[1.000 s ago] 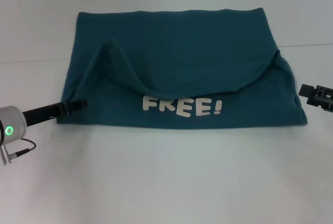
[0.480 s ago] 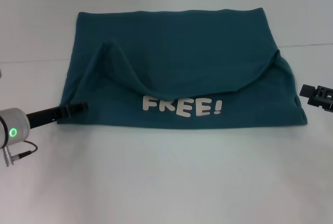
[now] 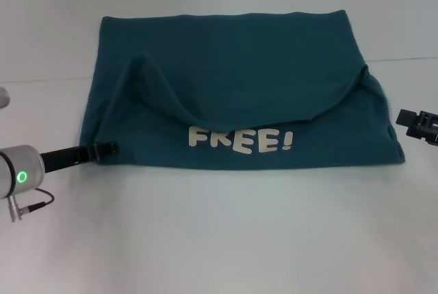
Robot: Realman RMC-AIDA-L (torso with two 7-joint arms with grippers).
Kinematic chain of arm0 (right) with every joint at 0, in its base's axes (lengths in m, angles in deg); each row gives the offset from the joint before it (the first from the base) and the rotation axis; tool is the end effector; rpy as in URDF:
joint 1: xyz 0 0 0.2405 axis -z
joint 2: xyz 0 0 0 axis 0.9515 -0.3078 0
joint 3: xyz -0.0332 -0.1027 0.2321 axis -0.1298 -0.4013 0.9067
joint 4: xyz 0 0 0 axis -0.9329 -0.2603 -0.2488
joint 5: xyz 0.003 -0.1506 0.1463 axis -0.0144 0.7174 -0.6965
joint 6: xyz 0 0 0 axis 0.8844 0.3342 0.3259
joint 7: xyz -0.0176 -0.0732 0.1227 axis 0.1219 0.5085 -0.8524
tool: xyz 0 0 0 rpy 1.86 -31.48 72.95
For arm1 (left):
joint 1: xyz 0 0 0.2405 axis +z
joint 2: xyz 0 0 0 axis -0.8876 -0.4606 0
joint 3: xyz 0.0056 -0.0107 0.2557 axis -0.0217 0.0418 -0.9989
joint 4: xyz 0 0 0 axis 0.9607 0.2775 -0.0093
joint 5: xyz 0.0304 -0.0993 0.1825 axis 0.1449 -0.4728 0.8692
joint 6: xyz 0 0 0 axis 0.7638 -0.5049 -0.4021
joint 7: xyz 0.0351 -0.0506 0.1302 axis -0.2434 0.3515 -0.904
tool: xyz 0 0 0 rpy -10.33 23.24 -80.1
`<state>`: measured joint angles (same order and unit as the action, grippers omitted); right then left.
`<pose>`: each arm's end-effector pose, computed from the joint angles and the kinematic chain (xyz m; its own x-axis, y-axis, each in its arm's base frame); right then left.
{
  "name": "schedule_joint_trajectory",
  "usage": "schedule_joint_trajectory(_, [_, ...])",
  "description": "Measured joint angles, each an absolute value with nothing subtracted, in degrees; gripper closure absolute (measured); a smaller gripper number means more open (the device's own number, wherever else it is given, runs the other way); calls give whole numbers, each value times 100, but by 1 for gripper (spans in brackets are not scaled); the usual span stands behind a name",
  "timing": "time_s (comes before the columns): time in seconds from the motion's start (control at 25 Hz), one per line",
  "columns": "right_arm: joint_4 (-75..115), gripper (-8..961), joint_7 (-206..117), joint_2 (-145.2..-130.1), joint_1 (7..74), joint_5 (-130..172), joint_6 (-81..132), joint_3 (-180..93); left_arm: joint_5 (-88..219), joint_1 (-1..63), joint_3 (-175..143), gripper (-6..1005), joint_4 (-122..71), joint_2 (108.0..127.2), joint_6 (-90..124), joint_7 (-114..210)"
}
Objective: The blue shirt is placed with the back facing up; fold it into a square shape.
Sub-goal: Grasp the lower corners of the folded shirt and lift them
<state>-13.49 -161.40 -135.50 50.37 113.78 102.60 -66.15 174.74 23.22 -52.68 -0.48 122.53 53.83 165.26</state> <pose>0.3416 0.3171 0.0957 0.1056 -0.6837 -0.7221 -0.9559 -0.2700 0.1159 -0.3000 0.4087 -0.0270 0.3375 0.7300 0.5943 0.9360 -0.1930 -0.2944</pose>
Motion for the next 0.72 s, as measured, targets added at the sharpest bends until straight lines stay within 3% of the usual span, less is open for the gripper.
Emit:
schedule_joint_trajectory(0.16, [-1349, 207, -16148, -13541, 5040, 11378, 10282, -6603, 17492, 2343, -5281, 594, 6, 12268, 5393, 16549])
schedule_joint_trajectory(0.44, [-1349, 207, -16157, -13511, 5066, 11378, 10311, -6603, 17467, 2426, -5249, 747, 109, 12274, 5524, 16570])
schedule_joint_trajectory(0.64, [-1366, 207, -16296, -13430, 5043, 11526, 10334, -6639, 17484, 2485, -5233, 866, 283, 12214, 6028, 16848])
schedule_joint_trajectory(0.72, [-1404, 208, -16537, -13327, 4952, 11816, 10316, -6640, 17472, 2517, -5206, 929, 416, 12168, 6358, 17015])
